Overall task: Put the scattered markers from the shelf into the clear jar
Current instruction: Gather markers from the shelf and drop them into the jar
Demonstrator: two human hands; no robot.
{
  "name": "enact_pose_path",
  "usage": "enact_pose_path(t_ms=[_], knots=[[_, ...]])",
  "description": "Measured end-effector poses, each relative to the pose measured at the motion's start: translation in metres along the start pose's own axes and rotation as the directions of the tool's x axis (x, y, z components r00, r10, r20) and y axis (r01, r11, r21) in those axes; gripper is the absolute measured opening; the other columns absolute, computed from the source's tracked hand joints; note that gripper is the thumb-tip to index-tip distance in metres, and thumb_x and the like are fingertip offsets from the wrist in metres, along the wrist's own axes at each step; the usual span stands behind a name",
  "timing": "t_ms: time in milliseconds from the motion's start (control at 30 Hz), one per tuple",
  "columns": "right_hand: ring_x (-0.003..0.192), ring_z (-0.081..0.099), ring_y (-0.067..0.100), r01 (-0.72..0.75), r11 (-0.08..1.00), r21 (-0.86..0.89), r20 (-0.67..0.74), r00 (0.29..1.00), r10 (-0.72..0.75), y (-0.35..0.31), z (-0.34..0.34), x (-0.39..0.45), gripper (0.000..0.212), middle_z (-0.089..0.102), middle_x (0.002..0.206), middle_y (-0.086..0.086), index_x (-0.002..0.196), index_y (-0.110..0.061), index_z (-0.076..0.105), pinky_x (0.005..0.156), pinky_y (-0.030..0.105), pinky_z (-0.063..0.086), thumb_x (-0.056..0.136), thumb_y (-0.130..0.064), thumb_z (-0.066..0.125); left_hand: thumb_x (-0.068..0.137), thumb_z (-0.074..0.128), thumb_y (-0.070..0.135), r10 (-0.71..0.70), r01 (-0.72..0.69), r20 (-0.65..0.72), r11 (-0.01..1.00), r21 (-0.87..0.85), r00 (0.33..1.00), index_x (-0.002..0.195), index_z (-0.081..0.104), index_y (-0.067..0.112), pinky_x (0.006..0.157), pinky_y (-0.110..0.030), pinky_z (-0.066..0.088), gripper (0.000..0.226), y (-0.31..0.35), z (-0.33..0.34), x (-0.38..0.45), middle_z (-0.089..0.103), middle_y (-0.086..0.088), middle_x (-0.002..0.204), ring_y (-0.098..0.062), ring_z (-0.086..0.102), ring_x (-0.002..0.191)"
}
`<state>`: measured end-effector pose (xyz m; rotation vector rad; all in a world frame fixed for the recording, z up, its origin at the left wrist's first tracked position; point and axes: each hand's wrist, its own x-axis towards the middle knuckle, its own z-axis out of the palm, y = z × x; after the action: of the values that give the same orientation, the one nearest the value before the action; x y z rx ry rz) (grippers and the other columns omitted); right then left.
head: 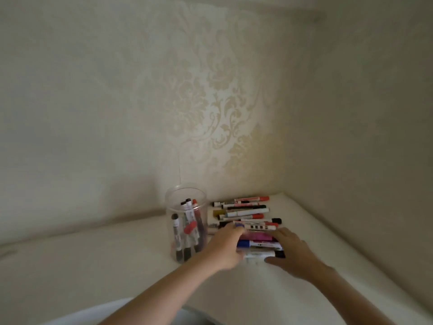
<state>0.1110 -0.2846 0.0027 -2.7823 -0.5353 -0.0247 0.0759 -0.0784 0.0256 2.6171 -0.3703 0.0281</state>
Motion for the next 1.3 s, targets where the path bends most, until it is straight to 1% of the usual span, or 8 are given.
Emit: enact_pose_path(t_ms=[133,333,533,667,800,933,1100,1300], knots=[[0.121,0.044,0.02,0.005,0.999,0.054,-0.048,0.999,-0.002,0.008,0.009,0.002,0.069,0.041,0.141,-0.002,0.142,-0.031,0.028,0.103,0.037,0.04,0.084,-0.05,0.058,0.088,0.064,0.034,-0.084,0.092,-0.057,0.983,0.161,0.995,0.138,0.04,0.027,0.103,-0.034,0.046,0.055,-0.02,0.03,0.012,0.047,0.002,0.136,-0.015,0.049,0.121],[0.108,0.046,0.013,0.057,0.998,-0.017,-0.04,0.998,-0.058,0.018,0.015,0.005,0.054,0.046,0.132,-0.007,0.128,-0.035,0.044,0.096,0.029,0.041,0.08,-0.055,0.059,0.089,0.067,0.032,-0.016,0.016,-0.011,0.999,0.037,1.0,0.129,0.053,0.032,0.104,-0.03,0.045,0.043,-0.027,0.031,0.016,0.053,0.005,0.126,-0.011,0.053,0.112],[0.112,0.05,0.013,0.104,0.994,-0.042,-0.066,0.992,-0.107,0.027,0.021,0.001,0.054,0.046,0.138,-0.009,0.131,-0.035,0.04,0.098,0.029,0.041,0.084,-0.057,0.053,0.094,0.061,0.028,0.066,-0.066,-0.017,0.998,-0.009,0.998,0.137,0.049,0.035,0.106,-0.025,0.038,0.045,-0.031,0.036,0.013,0.046,0.003,0.134,-0.013,0.048,0.122],[0.113,0.049,0.01,0.197,0.979,-0.057,-0.065,0.977,-0.201,0.03,0.024,-0.007,0.049,0.046,0.135,-0.007,0.129,-0.032,0.041,0.098,0.024,0.04,0.087,-0.057,0.044,0.099,0.053,0.029,0.044,-0.048,-0.048,0.996,-0.077,0.998,0.136,0.051,0.035,0.098,-0.017,0.034,0.038,-0.034,0.042,0.013,0.046,0.002,0.132,-0.006,0.044,0.111],[0.106,0.054,0.013,0.265,0.963,-0.058,-0.111,0.957,-0.27,0.025,0.025,-0.013,0.041,0.04,0.133,-0.006,0.131,-0.031,0.04,0.082,0.023,0.046,0.093,-0.045,0.044,0.102,0.047,0.027,-0.019,0.009,-0.06,0.987,-0.162,0.998,0.132,0.058,0.031,0.097,-0.021,0.04,0.032,-0.032,0.042,0.019,0.057,0.003,0.131,-0.011,0.053,0.118],[0.111,0.053,0.01,0.245,0.969,0.033,-0.171,0.957,-0.236,0.031,0.027,-0.02,0.04,0.056,0.124,-0.012,0.128,-0.035,0.048,0.087,0.023,0.045,0.089,-0.044,0.053,0.098,0.054,0.028,-0.013,0.015,0.008,0.976,-0.216,1.0,0.129,0.06,0.026,0.092,-0.024,0.047,0.031,-0.027,0.039,0.02,0.063,0.002,0.123,-0.011,0.058,0.108],[0.087,0.059,0.004,0.199,0.967,0.158,-0.223,0.961,-0.162,0.044,0.022,-0.028,0.031,0.066,0.1,-0.013,0.112,-0.032,0.062,0.072,0.01,0.042,0.081,-0.035,0.068,0.096,0.058,0.028,-0.002,0.006,0.021,0.977,-0.212,1.0,0.125,0.058,0.026,0.09,-0.021,0.045,0.029,-0.025,0.042,0.016,0.062,0.004,0.121,-0.009,0.057,0.108],[0.096,0.06,0.006,0.191,0.976,0.108,-0.21,0.964,-0.165,0.068,0.015,-0.034,0.037,0.065,0.106,-0.014,0.118,-0.034,0.061,0.083,0.023,0.05,0.082,-0.032,0.068,0.094,0.061,0.027,0.036,-0.051,-0.106,0.988,-0.146,0.994,0.109,0.065,0.025,0.089,-0.02,0.044,0.016,-0.026,0.049,0.008,0.061,0.007,0.11,-0.006,0.055,0.1]])
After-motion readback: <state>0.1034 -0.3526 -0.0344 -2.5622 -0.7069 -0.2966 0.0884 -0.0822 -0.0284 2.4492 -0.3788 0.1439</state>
